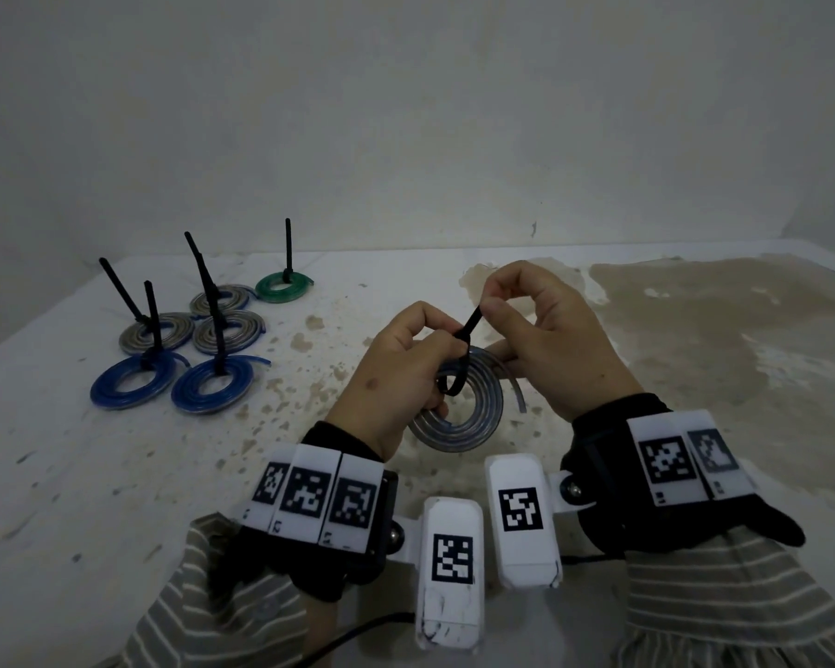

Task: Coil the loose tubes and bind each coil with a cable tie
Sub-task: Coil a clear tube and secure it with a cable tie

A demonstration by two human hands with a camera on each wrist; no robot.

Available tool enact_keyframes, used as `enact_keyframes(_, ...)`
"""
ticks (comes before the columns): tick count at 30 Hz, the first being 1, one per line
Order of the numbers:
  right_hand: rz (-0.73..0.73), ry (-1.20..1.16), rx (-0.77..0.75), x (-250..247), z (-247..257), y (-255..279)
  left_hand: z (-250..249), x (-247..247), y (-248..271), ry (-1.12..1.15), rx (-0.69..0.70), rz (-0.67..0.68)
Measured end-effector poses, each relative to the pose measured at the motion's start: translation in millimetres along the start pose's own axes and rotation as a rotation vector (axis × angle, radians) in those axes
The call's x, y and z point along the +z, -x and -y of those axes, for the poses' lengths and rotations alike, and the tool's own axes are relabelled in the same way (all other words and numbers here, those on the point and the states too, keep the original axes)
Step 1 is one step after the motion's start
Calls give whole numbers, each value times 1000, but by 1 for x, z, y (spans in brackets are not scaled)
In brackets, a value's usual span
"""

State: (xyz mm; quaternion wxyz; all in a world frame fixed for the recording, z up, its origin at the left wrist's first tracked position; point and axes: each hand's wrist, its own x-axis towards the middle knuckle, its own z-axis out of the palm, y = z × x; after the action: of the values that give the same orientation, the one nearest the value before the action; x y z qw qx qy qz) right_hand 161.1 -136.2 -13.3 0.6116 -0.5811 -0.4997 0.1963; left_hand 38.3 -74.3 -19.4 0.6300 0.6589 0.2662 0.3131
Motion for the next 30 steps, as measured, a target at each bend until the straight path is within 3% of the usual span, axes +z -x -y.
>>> enact_keyframes(8,-94,46,-38,-9,2,-3,2,-8,-1,-40,-1,-25)
enact_keyframes(12,35,-111,99,-7,6,1,3,-10,-4,37,10,-104)
enact_keyframes(15,235,-46,249,-1,7,5,1,-14,-7,249,9,-157)
enact_keyframes(18,326,58,198,8,5,7,0,-14,-8,346,28,-179)
enact_keyframes(22,276,104,136,3,6,6,2,-13,-8,188,72,-163)
enact_keyframes(25,310,155,110,-1,5,8,1,-16,-6,31,109,-76)
enact_keyframes(30,311,104,108,5,3,7,-1,-20,-3,14,136,-27)
